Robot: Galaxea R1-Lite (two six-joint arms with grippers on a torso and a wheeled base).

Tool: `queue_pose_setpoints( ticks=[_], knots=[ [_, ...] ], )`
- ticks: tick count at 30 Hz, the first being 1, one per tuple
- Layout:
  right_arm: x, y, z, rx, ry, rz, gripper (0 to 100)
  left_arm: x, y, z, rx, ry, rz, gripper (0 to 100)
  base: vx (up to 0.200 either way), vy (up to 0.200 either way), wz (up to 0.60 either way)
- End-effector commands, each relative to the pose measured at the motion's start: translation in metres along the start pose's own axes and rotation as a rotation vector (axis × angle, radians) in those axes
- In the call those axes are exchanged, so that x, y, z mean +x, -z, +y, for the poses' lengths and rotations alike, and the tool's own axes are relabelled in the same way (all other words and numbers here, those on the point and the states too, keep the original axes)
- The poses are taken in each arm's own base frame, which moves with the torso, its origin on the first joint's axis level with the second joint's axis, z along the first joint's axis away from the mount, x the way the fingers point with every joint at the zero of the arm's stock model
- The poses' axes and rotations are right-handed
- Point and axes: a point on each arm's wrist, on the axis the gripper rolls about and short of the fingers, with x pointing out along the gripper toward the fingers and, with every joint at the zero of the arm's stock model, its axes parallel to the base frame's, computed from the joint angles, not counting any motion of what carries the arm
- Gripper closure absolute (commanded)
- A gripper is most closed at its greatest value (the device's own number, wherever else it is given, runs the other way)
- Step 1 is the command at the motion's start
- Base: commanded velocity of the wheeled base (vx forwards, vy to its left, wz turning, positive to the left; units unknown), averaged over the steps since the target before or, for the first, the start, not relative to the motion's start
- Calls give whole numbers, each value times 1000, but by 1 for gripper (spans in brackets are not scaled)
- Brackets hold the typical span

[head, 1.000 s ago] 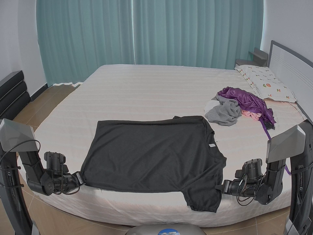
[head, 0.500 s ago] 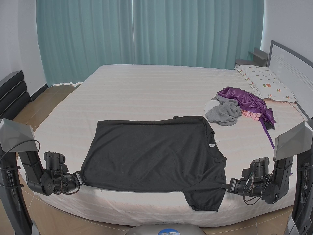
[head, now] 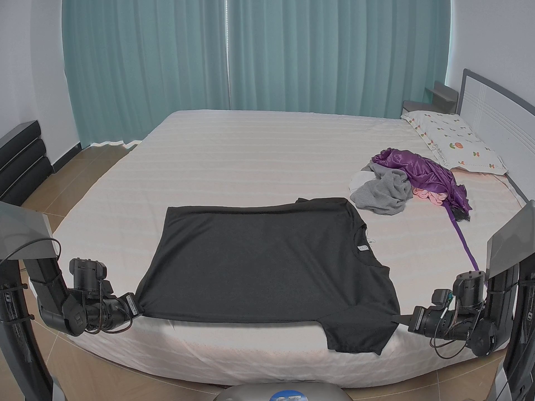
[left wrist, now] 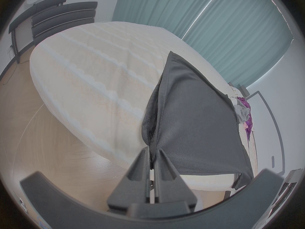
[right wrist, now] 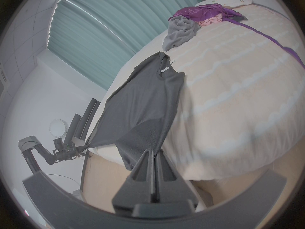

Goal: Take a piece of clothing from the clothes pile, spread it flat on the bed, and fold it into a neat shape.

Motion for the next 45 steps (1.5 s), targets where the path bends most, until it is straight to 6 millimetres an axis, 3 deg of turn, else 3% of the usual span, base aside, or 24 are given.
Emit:
queue_pose_setpoints(
  ticks=[1, 10, 19, 45],
  knots=[
    [-15, 6, -4, 35, -9, 29, 100, -10, 0, -2, 3, 6, -15, 100, 0, 0, 0],
    [-18, 6, -7, 44, 2, 40, 100, -24, 4, -4, 16, -17, -35, 100, 0, 0, 0],
    [-27, 8, -3, 22, 28, 86, 100, -34, 23, 4, 85, -77, 19, 100, 0, 0, 0],
    [-70, 20, 14, -23, 92, 223, 100, -77, 57, 11, 103, -98, 87, 100, 0, 0, 0]
  ],
)
